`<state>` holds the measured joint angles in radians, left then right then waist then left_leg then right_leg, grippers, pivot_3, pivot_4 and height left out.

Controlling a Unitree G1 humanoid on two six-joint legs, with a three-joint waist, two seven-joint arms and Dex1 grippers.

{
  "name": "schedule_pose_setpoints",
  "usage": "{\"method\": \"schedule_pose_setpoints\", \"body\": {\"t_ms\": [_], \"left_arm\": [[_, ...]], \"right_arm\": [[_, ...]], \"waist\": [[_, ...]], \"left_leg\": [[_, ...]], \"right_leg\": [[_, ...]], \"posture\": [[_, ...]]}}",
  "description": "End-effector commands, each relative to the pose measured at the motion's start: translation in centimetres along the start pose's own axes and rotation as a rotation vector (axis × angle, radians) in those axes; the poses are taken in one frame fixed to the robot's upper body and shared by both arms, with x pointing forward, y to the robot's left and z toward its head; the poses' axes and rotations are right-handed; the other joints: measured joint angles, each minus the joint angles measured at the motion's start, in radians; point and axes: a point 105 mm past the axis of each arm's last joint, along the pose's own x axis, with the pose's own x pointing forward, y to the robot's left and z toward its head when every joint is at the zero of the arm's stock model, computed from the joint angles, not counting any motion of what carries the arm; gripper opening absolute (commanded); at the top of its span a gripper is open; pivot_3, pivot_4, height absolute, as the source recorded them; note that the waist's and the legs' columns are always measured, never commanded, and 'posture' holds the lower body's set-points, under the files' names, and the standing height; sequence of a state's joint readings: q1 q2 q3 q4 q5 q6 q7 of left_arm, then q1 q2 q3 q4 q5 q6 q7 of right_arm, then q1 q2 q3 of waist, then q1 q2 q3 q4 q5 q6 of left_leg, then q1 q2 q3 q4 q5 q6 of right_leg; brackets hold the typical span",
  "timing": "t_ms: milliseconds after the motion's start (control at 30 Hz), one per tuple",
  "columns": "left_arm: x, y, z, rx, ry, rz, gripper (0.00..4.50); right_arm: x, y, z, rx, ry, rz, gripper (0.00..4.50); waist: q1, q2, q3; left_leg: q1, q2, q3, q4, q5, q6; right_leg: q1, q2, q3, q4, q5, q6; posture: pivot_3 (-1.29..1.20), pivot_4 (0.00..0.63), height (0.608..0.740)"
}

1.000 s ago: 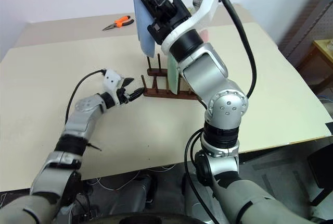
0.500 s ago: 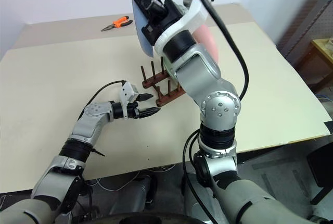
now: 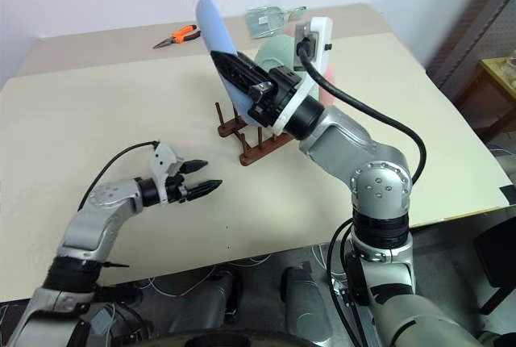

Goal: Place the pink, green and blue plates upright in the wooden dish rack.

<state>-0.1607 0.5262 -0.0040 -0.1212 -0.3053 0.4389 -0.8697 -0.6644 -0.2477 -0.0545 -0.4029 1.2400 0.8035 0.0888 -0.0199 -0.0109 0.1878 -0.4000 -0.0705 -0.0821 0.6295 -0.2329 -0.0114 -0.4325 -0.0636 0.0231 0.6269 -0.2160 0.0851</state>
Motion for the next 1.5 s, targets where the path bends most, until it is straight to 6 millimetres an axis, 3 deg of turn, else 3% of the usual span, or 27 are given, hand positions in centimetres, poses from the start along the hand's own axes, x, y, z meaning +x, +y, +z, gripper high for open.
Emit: {"method": "schedule_pose_setpoints", "body": {"t_ms": [33, 267, 767, 900, 1033, 1100, 1267, 1500], "left_arm": [[-1.5, 0.1, 1.5, 0.044, -0.039, 0.037, 3.58], [-2.0, -0.5, 2.2, 0.047, -0.079, 0.047, 3.58], [-1.3, -2.7, 4.0, 0.098, -0.116, -0.020, 3.58], [-1.1, -3.2, 4.0, 0.099, -0.117, -0.028, 3.58], [-1.0, -3.3, 3.9, 0.099, -0.118, -0.028, 3.58], [-1.0, -3.4, 3.9, 0.098, -0.117, -0.028, 3.58], [-1.0, -3.5, 3.7, 0.097, -0.109, -0.026, 3.58], [-0.6, -3.6, 3.5, 0.093, -0.108, -0.031, 3.58]], "right_arm": [[0.1, 1.5, 1.1, 0.017, -0.025, 0.107, 0.04], [0.5, 1.4, 0.8, 0.048, 0.000, 0.136, 0.04], [0.3, -2.2, 0.0, 0.146, 0.034, 0.093, 0.04], [0.3, -3.0, 0.0, 0.144, 0.028, 0.067, 1.42], [0.3, -3.4, 0.2, 0.045, 0.035, 0.046, 3.59], [0.3, -3.1, 0.4, -0.050, 0.049, 0.056, 4.45], [0.1, -1.6, 1.7, -0.364, 0.074, 0.115, 4.45], [-0.9, -1.8, 3.7, -0.615, 0.083, 0.074, 4.45]], "waist": [[0.003, 0.000, 0.000], [0.006, 0.000, 0.000], [0.006, 0.000, 0.000], [0.006, 0.000, 0.000], [0.006, 0.000, 0.000], [0.006, 0.000, 0.000], [0.007, 0.000, 0.000], [0.008, 0.000, 0.000]], "left_leg": [[0.000, 0.000, 0.000, 0.000, 0.000, 0.000], [-0.004, 0.000, -0.001, 0.001, 0.000, 0.000], [-0.005, 0.000, -0.001, 0.000, 0.000, 0.000], [-0.005, 0.000, -0.001, 0.000, 0.000, 0.000], [-0.005, 0.000, -0.001, 0.000, 0.000, 0.000], [-0.005, 0.000, -0.001, 0.001, 0.000, 0.000], [-0.005, 0.000, 0.000, 0.001, 0.000, 0.000], [-0.005, 0.000, 0.000, 0.001, 0.000, 0.000]], "right_leg": [[0.000, 0.000, 0.000, 0.000, 0.000, 0.000], [0.000, 0.000, -0.001, -0.008, -0.001, -0.002], [0.000, 0.000, -0.001, -0.008, 0.000, -0.001], [0.000, 0.000, -0.001, -0.008, 0.000, -0.001], [0.000, 0.000, -0.001, -0.008, 0.000, 0.000], [0.000, 0.000, -0.001, -0.008, 0.000, 0.000], [0.000, 0.000, -0.001, -0.008, 0.000, 0.000], [0.000, 0.000, -0.002, -0.008, 0.000, 0.000]], "posture": [[0.00, 0.150, 0.740], [0.00, 0.150, 0.740], [0.00, 0.150, 0.740], [0.00, 0.150, 0.740], [0.00, 0.150, 0.740], [0.00, 0.150, 0.740], [0.00, 0.150, 0.740], [0.00, 0.150, 0.740]]}}
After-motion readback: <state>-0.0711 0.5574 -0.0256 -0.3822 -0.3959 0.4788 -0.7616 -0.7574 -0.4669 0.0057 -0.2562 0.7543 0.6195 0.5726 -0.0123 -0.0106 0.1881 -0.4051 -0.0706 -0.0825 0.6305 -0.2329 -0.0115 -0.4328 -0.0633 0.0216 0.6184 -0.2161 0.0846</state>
